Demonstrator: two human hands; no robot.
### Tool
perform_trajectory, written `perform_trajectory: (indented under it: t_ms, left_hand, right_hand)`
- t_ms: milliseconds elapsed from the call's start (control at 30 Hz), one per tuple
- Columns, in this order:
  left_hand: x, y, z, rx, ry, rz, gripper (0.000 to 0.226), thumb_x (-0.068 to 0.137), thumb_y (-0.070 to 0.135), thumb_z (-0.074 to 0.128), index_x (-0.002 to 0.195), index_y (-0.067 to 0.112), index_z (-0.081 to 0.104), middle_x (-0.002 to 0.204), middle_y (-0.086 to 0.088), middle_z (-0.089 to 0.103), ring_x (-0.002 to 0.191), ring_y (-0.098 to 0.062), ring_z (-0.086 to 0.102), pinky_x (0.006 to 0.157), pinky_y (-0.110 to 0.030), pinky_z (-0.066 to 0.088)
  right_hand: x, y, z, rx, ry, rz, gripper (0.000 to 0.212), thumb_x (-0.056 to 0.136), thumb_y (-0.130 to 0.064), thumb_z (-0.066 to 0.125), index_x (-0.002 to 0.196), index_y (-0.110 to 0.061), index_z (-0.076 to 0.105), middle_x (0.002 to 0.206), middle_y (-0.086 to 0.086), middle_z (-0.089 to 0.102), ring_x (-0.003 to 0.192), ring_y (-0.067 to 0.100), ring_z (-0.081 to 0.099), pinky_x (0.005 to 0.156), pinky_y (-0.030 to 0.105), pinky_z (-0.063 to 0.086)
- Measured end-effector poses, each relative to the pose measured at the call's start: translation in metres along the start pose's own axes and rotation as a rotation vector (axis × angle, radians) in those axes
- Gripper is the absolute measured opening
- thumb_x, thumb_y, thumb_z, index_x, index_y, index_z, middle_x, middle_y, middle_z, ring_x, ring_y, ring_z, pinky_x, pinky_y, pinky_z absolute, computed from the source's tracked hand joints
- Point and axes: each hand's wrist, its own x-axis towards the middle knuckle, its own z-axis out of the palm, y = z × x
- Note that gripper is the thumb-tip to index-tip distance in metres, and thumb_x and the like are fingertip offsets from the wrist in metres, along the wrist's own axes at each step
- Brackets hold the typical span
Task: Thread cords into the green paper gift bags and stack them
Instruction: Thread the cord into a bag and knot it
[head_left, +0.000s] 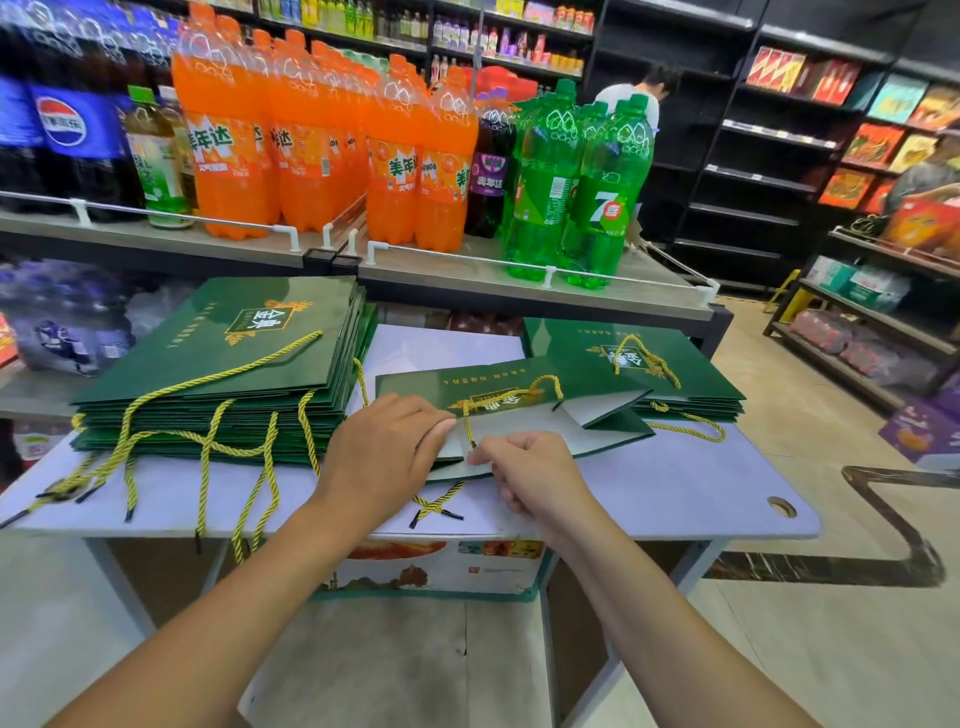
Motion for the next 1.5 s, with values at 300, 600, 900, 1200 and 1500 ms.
perform_trajectory:
  t_ms: [300, 600, 900, 1200, 1500]
  left_hand:
    - [0.001, 0.004, -0.006, -0.052, -0.123, 0.001, 0.033, 0.093, 0.052, 0.051, 0.094, 0.032, 0.077, 0.093, 0.018, 0.068, 0.084, -0.01, 0.055, 0.067, -0.032, 0.047]
    - [0.005, -0.004, 0.007, 0.063, -0.67, -0.134, 0.073, 0.1, 0.058, 0.007, 0.165, 0.025, 0.012, 0.172, 0.008, 0.006, 0.158, -0.01, 0.0, 0.129, -0.043, 0.006]
    - [0.008, -0.003, 0.004, 0.049, -0.757, -0.095, 0.062, 0.108, 0.051, 0.014, 0.165, 0.027, 0.004, 0.171, 0.012, 0.0, 0.156, -0.004, -0.004, 0.127, -0.036, -0.003]
    - [0.008, -0.004, 0.004, 0.035, -0.744, -0.095, 0.061, 0.109, 0.051, 0.016, 0.165, 0.028, 0.01, 0.171, 0.012, 0.007, 0.157, -0.005, 0.001, 0.127, -0.037, 0.001]
    - [0.009, -0.001, 0.001, 0.008, -0.751, -0.096, 0.073, 0.1, 0.073, 0.015, 0.162, 0.035, 0.017, 0.171, 0.012, 0.009, 0.158, -0.009, 0.001, 0.129, -0.041, 0.003]
  right_hand:
    - [-0.003, -0.023, -0.031, -0.645, 0.118, -0.51, 0.058, 0.098, -0.059, 0.053, 0.076, -0.009, 0.072, 0.052, 0.007, 0.053, 0.046, 0.016, 0.041, 0.052, 0.029, 0.035]
    - [0.087, -0.042, -0.037, -1.316, -0.236, -0.594, 0.042, 0.101, -0.029, 0.061, 0.142, -0.031, 0.058, 0.145, 0.002, 0.054, 0.136, 0.025, 0.046, 0.11, 0.051, 0.043]
    - [0.109, -0.065, -0.04, -1.218, -0.155, -0.611, 0.012, 0.104, -0.022, 0.05, 0.105, -0.018, 0.061, 0.103, 0.002, 0.07, 0.09, 0.022, 0.062, 0.082, 0.042, 0.055]
    - [0.107, -0.069, -0.058, -1.0, -0.086, -0.57, 0.009, 0.109, -0.018, 0.044, 0.105, -0.015, 0.051, 0.093, 0.002, 0.063, 0.078, 0.024, 0.067, 0.072, 0.047, 0.057]
    - [0.116, -0.066, -0.053, -0.818, -0.084, -0.53, 0.037, 0.102, -0.039, 0.054, 0.079, -0.015, 0.069, 0.065, -0.002, 0.057, 0.056, 0.015, 0.048, 0.057, 0.03, 0.039]
